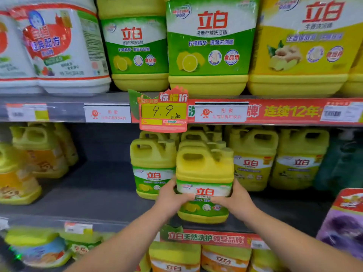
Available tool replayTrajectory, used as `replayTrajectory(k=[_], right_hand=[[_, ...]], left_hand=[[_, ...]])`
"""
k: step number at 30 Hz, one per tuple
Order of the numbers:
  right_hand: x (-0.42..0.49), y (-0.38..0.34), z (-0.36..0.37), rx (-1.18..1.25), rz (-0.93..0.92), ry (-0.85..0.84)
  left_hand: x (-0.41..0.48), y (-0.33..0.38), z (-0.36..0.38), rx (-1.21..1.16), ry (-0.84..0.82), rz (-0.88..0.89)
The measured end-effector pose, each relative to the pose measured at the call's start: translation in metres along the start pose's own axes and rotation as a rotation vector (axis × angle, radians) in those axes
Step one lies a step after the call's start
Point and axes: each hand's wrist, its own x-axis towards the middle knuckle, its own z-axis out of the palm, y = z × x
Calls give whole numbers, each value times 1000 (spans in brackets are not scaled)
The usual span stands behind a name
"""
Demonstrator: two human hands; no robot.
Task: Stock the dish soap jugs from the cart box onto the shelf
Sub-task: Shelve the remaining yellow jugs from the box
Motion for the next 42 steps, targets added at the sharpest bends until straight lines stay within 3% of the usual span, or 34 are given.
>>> replayTrajectory(k=[11, 17, 22, 27, 42], right_hand=[[0, 13, 9, -53, 43, 2], [3, 11, 7, -77, 107, -49], [5, -15, -5, -48, 53, -16], [8, -41, -17, -222, -91, -27], [1, -59, -20, -608, 9, -4]], left_hand=[[9, -14, -1, 195, -32, 82], [13, -6, -2, 158, -104, 57], [18, 10, -13, 182, -82, 198], [20, 19, -22, 280, -94, 318], [20, 27, -36, 730, -6, 452]])
